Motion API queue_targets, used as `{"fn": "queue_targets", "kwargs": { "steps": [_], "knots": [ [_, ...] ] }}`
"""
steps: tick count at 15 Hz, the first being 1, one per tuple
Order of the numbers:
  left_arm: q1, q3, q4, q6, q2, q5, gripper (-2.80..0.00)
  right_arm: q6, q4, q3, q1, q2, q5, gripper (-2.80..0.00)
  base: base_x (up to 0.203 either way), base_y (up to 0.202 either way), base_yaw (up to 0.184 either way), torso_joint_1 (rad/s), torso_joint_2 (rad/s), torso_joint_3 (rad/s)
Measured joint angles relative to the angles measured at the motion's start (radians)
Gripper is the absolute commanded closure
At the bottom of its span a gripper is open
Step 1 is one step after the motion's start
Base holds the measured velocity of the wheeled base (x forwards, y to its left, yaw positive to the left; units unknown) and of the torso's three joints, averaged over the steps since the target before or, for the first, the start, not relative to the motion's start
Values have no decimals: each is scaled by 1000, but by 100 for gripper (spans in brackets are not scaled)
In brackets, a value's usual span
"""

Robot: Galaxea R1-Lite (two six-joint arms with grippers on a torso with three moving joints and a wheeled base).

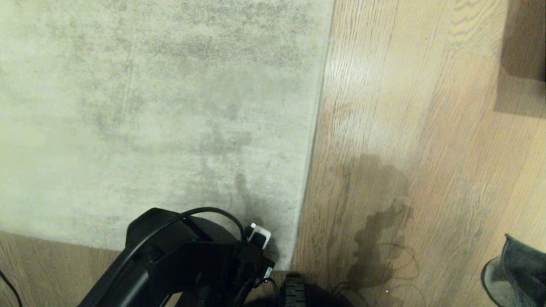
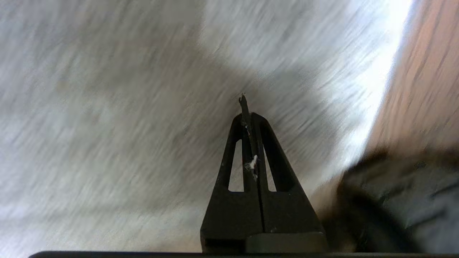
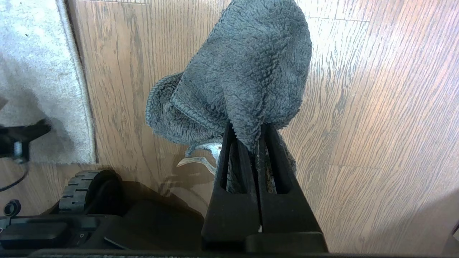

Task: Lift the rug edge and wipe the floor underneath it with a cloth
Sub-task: Lay down the carpet

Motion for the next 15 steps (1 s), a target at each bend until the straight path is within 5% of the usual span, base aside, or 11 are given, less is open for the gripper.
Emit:
{"fn": "queue_targets", "kwargs": {
  "steps": [4,15],
  "knots": [
    [1,126,0,-4,-42,-57,0,0,0,0,0,0,0,0,0,0,0,0,0,0],
    [12,-51,1,28,-21,-66,0,0,0,0,0,0,0,0,0,0,0,0,0,0]
  ]
}}
